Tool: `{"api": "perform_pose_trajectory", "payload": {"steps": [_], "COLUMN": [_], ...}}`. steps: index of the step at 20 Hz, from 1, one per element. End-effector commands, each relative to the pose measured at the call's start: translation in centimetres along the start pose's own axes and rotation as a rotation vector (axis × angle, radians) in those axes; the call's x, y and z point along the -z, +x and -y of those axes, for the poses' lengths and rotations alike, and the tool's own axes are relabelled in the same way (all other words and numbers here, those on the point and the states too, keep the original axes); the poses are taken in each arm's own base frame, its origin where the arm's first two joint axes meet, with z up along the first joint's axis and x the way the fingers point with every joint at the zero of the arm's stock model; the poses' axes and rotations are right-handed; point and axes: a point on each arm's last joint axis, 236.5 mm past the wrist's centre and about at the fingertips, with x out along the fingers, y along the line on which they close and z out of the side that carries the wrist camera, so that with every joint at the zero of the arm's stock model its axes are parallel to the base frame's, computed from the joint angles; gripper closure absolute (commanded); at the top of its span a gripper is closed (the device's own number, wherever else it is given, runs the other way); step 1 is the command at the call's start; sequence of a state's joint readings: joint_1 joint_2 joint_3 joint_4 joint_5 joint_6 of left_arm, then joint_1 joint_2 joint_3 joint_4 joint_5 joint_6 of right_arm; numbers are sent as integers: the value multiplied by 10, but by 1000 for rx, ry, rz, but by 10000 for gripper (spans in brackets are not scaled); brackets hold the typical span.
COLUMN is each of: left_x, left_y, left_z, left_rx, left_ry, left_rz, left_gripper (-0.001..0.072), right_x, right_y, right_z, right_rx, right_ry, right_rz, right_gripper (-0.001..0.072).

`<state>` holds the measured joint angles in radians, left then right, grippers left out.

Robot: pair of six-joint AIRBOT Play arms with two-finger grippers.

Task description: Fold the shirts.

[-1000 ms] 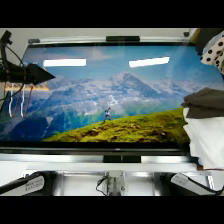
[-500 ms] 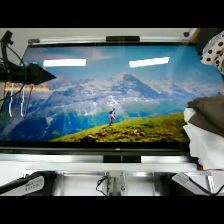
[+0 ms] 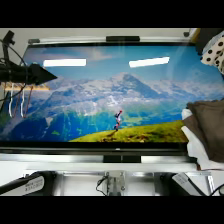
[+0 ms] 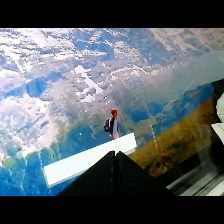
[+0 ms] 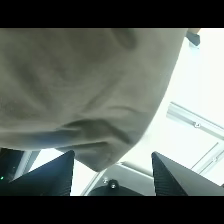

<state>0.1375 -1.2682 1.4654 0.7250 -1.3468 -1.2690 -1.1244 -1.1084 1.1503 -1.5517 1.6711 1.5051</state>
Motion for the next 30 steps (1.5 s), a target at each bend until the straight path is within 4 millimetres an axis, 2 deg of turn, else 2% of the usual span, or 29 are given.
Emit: {"api": "perform_pose_trajectory", "payload": {"steps": [1,3,4,5,6,7,8,9,10,11,12,13,14,15,16,18,20,23,27,30], "left_x": [0,0,2,7,12,17,20,25,31,33,34,36,42,47,55,67,68,69,67,75], "left_y": [0,2,4,6,9,10,9,6,-2,-6,1,13,25,32,36,44,51,60,60,57], "left_z": [0,-2,-8,-20,-40,-57,-70,-80,-92,-98,-95,-88,-79,-72,-63,-45,-35,-24,-23,-23], "left_rx": [-1,-3,-29,-93,-207,-326,-448,-564,-710,-818,-855,-837,-812,-794,-766,-707,-687,-668,-661,-654], "left_ry": [-13,-31,-25,-16,-16,-2,36,68,102,137,174,199,201,177,161,160,190,229,258,273], "left_rz": [2,-2,-13,-36,-71,-111,-161,-222,-304,-360,-388,-402,-416,-417,-436,-472,-464,-456,-458,-449], "left_gripper": [678,679,680,680,681,680,681,681,681,680,672,528,143,-13,-13,-13,-13,-13,-13,-13], "right_x": [0,-22,-45,-69,-92,-102,-98,-83,-58,-31,0,31,67,99,126,149,153,169,170,170], "right_y": [3,-25,-51,-81,-120,-156,-192,-215,-226,-218,-190,-155,-115,-83,-58,-33,-32,-32,-32,-32], "right_z": [-1,-4,-17,-43,-84,-133,-191,-243,-292,-330,-360,-378,-389,-392,-387,-372,-370,-373,-373,-372], "right_rx": [-6,-11,-33,-73,-130,-200,-289,-353,-398,-421,-419,-403,-373,-339,-287,-162,-101,-138,-138,-138], "right_ry": [15,11,-18,-98,-209,-315,-440,-557,-680,-767,-816,-848,-903,-969,-1026,-1098,-1128,-1145,-1145,-1145], "right_rz": [10,123,241,378,541,681,808,892,939,917,816,671,491,332,195,82,117,77,72,73], "right_gripper": [121,121,121,121,121,121,122,190,233,233,228,178,159,159,159,159,159,159,159,159]}}
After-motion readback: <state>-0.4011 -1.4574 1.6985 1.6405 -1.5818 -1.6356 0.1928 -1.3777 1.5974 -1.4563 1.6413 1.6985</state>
